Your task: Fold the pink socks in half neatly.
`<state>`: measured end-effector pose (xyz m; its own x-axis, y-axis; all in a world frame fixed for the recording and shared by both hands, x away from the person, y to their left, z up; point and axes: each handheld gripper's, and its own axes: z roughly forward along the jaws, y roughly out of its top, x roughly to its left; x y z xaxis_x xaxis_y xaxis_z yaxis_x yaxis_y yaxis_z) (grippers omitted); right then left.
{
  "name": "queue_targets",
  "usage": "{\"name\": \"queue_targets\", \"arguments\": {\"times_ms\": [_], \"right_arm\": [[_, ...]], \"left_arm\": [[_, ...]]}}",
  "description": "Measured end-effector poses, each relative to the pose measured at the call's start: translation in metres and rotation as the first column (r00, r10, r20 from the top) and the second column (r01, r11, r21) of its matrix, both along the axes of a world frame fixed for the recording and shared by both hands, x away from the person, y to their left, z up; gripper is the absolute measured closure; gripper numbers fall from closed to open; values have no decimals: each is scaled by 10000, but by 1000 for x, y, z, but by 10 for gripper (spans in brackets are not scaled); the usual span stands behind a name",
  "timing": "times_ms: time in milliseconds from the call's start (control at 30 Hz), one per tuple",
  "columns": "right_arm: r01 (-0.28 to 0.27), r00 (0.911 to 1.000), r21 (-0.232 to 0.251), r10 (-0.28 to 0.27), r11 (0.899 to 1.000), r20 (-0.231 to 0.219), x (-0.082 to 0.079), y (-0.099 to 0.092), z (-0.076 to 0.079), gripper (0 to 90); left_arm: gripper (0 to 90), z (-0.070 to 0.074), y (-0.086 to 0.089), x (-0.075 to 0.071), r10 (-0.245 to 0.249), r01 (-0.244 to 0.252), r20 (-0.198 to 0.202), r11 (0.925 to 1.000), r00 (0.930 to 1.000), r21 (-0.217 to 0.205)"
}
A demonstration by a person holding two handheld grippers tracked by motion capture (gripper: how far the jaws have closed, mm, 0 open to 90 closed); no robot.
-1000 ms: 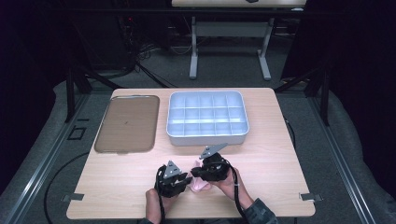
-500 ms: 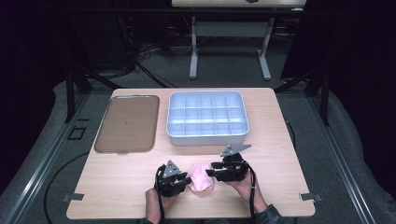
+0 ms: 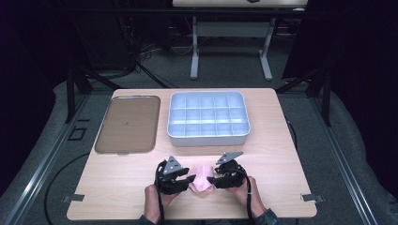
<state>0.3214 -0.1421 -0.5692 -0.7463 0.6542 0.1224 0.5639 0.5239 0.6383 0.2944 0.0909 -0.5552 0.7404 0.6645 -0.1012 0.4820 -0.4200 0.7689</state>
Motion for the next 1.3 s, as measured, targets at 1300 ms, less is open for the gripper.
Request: {"name": "queue_targets", "arguments": {"times_ms": [1300], "right_arm": [[206, 9993, 45, -208, 9998, 306, -7, 0, -5, 653]], "left_arm": [[894, -23, -2, -3, -742, 714, 314, 9940, 9967, 833]]}}
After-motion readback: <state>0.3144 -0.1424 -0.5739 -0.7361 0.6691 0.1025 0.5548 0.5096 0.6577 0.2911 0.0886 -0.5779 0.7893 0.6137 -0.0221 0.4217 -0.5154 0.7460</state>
